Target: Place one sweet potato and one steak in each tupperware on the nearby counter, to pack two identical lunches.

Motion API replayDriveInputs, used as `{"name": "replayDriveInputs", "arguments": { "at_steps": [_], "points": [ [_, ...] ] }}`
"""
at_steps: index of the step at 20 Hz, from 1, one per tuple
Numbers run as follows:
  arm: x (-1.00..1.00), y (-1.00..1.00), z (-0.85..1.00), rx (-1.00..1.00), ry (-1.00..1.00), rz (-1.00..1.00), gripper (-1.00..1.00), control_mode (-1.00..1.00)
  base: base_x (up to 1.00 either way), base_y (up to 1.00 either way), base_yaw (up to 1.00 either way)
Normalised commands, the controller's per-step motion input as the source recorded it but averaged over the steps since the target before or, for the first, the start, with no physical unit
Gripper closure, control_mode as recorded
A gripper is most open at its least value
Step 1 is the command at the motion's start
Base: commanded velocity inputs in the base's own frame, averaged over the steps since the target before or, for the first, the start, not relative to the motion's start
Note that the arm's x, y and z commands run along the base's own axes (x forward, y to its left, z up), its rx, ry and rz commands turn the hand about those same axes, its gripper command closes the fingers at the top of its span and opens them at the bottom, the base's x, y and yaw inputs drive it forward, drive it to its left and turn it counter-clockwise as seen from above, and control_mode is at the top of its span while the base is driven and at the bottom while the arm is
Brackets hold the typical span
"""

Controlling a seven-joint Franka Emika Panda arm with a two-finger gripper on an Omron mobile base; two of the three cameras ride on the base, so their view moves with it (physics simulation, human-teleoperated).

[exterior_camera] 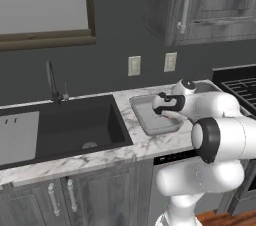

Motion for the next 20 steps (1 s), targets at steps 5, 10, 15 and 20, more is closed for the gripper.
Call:
{"name": "replayDriveInputs", "arguments": {
  "at_steps": [5,10,15,20],
  "points": [
    [0.35,-0.02,-0.18,0.00,0.00,0.00,1.00,-1.00,0.00,0.00,0.00],
    [0.32,-0.01,-0.20,0.00,0.00,0.00,1.00,-1.00,0.00,0.00,0.00],
    [0.26,-0.06,-0.26,0.00,0.00,0.00,1.00,-1.00,0.00,0.00,0.00],
    [0.30,-0.01,-0.25,0.00,0.00,0.00,1.00,-1.00,0.00,0.00,0.00]
  ]
}}
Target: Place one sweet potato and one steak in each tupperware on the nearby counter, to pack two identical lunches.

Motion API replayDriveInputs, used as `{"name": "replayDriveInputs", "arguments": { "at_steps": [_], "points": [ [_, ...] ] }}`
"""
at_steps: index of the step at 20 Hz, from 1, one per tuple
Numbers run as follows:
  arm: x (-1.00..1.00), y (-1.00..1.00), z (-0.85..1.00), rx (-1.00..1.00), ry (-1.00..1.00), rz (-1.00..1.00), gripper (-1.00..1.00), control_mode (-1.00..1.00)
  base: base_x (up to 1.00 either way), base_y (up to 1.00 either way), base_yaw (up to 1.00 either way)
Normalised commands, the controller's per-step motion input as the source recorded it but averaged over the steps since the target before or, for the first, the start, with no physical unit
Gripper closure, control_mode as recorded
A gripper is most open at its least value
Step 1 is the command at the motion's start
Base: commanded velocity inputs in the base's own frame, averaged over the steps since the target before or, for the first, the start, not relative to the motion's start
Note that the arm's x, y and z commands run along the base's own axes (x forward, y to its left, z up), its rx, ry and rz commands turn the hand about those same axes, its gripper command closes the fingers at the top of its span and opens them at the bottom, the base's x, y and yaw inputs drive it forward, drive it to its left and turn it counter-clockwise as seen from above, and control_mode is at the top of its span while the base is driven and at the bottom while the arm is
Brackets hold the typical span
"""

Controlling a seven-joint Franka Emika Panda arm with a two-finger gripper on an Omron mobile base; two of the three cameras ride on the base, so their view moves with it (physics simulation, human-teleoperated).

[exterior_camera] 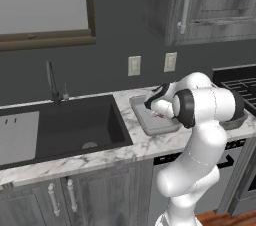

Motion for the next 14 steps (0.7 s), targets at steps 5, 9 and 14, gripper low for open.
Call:
{"name": "replayDriveInputs", "arguments": {
  "at_steps": [5,9,14],
  "points": [
    [0.31,0.00,-0.07,0.00,0.00,0.00,-1.00,-1.00,0.00,0.00,0.00],
    [0.26,-0.01,0.00,0.00,0.00,0.00,-1.00,-1.00,0.00,0.00,0.00],
    [0.23,-0.12,0.00,0.00,0.00,0.00,-1.00,-1.00,0.00,0.00,0.00]
  ]
}}
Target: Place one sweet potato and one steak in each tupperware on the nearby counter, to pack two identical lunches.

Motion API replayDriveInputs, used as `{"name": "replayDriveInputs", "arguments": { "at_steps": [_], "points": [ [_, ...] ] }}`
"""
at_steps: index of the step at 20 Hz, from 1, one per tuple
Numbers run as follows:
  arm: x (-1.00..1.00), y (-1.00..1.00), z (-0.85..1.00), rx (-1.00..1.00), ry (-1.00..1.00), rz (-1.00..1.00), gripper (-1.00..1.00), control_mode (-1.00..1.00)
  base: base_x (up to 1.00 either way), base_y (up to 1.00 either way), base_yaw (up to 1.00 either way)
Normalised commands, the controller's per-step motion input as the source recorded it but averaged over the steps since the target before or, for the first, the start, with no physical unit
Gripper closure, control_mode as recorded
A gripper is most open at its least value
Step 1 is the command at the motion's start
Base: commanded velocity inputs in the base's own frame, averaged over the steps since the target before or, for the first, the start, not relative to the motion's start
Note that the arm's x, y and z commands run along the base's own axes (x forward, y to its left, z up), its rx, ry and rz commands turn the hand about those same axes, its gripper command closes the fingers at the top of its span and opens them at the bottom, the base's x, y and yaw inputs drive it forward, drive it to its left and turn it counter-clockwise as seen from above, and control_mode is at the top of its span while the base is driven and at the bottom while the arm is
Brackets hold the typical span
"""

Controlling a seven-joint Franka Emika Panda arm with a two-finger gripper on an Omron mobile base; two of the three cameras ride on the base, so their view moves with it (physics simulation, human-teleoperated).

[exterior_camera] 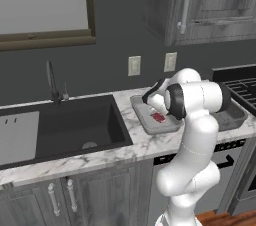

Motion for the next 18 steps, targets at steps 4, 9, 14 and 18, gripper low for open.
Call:
{"name": "replayDriveInputs", "arguments": {
  "at_steps": [4,9,14,18],
  "points": [
    [0.05,-0.05,0.06,0.00,0.00,-0.03,-1.00,-1.00,0.00,0.00,0.00],
    [-0.60,-0.21,0.51,0.00,0.02,-0.08,-1.00,-1.00,0.00,0.00,0.00],
    [-0.82,-0.03,0.96,0.00,0.00,-0.04,-1.00,-1.00,0.00,0.00,0.00],
    [-0.63,0.00,1.00,0.00,0.00,0.00,-1.00,-1.00,0.00,0.00,0.00]
  ]
}}
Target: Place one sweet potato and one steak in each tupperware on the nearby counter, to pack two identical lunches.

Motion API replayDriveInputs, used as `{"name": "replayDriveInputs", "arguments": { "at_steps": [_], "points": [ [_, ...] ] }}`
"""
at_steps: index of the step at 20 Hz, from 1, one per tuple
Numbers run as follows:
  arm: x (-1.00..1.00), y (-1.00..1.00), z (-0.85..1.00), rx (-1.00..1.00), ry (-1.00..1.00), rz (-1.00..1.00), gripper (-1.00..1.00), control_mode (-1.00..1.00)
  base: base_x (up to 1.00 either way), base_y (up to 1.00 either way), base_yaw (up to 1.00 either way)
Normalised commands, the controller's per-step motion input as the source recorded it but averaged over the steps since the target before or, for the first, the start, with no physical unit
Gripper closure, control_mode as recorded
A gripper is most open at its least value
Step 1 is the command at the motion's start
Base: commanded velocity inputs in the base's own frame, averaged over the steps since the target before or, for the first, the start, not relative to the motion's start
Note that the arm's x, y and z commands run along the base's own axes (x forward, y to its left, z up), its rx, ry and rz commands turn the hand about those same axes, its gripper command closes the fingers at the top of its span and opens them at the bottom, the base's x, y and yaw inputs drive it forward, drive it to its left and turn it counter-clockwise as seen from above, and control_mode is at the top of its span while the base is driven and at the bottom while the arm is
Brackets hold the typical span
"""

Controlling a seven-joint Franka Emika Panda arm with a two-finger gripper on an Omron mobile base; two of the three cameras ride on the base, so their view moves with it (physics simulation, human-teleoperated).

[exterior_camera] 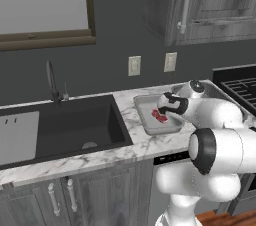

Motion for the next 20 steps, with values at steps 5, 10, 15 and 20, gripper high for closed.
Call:
{"name": "replayDriveInputs", "arguments": {
  "at_steps": [5,10,15,20],
  "points": [
    [-0.90,0.00,0.99,0.00,0.00,0.00,-1.00,-1.00,0.00,0.00,0.00],
    [-1.00,0.10,0.64,0.00,-0.04,-0.05,-1.00,-1.00,0.00,0.00,0.00],
    [-0.95,0.12,0.88,0.01,-0.12,-0.16,-1.00,-1.00,0.00,0.00,0.00],
    [-0.72,0.08,1.00,0.11,-0.03,-0.21,-1.00,-1.00,0.00,0.00,0.00]
  ]
}}
